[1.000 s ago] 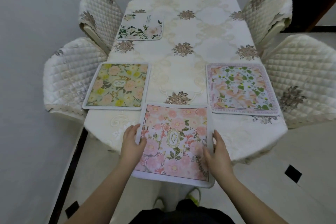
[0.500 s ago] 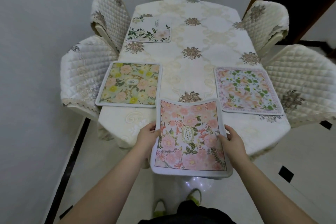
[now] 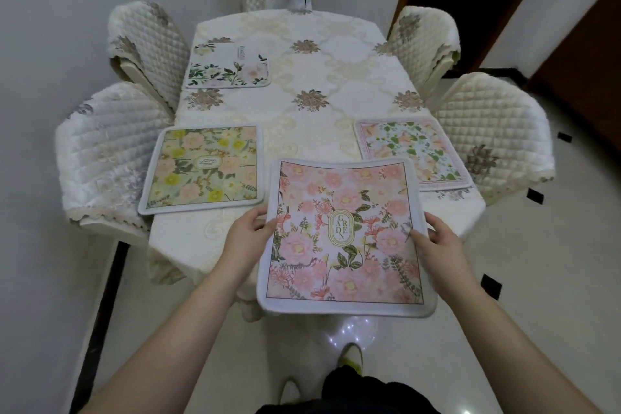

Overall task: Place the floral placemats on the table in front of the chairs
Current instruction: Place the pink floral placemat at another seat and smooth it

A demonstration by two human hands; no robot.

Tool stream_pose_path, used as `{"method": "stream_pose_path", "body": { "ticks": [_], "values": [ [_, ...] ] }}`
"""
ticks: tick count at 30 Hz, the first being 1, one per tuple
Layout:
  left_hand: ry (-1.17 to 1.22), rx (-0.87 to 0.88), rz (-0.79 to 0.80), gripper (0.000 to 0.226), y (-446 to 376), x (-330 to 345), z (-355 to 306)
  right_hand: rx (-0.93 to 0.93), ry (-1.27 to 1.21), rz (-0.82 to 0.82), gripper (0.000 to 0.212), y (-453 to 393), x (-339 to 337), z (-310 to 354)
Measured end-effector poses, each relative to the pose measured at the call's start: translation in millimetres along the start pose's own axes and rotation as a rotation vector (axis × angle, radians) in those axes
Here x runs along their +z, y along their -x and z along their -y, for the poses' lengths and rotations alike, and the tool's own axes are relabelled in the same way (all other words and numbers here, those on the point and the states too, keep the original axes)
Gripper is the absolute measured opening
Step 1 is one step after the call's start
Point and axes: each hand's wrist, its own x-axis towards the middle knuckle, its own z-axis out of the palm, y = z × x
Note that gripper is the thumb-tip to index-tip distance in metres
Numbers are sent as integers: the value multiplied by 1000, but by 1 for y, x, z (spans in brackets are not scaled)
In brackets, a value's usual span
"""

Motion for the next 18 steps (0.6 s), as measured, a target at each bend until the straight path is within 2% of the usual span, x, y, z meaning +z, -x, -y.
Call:
{"method": "stream_pose_path", "body": {
  "ticks": [5, 11, 18],
  "values": [
    [39, 22, 167, 44, 5, 27, -29, 7, -85, -103, 28, 21, -36, 0],
    [-20, 109, 226, 40, 14, 78, -65, 12, -203, -216, 26, 41, -94, 0],
    [-110, 256, 307, 22, 41, 161, -109, -4, -317, -299, 25, 55, -186, -2]
  ]
}}
